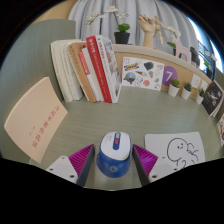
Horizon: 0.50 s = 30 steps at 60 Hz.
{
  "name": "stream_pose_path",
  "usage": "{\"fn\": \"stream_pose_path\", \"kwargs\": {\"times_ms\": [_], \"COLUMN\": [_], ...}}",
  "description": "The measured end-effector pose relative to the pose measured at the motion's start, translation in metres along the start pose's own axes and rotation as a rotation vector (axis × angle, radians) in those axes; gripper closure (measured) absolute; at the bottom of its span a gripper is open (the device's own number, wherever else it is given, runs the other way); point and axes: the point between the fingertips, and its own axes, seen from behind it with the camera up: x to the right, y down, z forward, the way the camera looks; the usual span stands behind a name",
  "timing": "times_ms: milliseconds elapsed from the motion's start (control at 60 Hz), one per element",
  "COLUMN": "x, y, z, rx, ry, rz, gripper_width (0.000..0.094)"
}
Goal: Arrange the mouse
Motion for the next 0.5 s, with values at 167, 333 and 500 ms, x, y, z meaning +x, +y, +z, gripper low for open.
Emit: {"fn": "stream_pose_path", "kwargs": {"times_ms": [167,333,500], "x": [-0.0079,-0.0078,-0.0072], "y": [-0.0044,-0.0029,-0.0066], "z": [0.0079,0.0076,0.0086], "rx": [-0.048,-0.072,-0.115], "ry": [-0.027,-0.015,-0.022], "rz": [-0.013,-0.022,-0.03], "gripper_width": [0.0425,0.0552,0.0574]}}
